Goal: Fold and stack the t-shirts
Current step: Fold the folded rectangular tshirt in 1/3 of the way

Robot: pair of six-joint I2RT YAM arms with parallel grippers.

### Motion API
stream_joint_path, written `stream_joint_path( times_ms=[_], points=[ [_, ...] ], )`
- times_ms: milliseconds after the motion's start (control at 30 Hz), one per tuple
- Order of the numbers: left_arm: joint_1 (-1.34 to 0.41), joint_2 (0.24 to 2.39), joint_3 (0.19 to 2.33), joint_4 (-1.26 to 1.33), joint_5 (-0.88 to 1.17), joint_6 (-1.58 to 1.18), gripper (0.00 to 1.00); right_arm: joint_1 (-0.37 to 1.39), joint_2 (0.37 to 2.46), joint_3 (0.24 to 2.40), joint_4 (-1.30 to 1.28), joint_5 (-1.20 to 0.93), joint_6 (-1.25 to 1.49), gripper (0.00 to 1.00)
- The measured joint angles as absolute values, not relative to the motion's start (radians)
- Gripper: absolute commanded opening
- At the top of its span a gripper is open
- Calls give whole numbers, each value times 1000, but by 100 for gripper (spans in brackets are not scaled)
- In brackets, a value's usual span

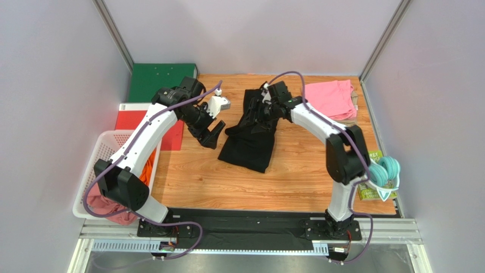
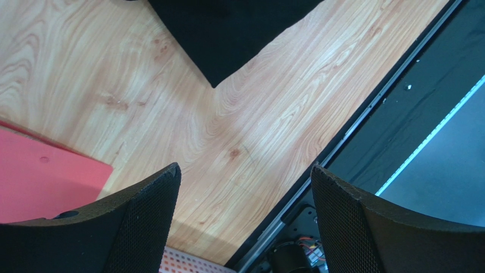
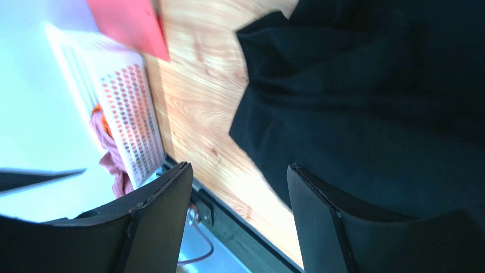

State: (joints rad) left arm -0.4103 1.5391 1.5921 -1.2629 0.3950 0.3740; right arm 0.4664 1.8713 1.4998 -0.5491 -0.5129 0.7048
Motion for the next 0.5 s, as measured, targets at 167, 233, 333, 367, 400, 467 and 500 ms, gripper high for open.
stream_joint_path(
  times_ms=[167,233,333,367,400,467,500],
  points=[
    [-409,1538,1545,-1230,414,359,90,475,2126,1547,-543,-634,707,70],
    [-406,1538,1533,-1215,416,350,88,476,2196,1586,-558,-676,713,69],
    [-405,1559,1520,-1183,433,338,86,476,2239,1660,-583,-709,719,68],
    [-407,1581,1521,-1169,442,335,84,476,2250,1685,-583,-709,719,68],
    [-411,1610,1525,-1154,447,332,84,476,2257,1706,-583,-709,719,68],
    [-423,1688,1542,-1128,453,328,83,474,2263,1731,-583,-704,719,67],
    [-434,1738,1560,-1119,454,327,83,473,2265,1736,-583,-700,719,67]
  ],
)
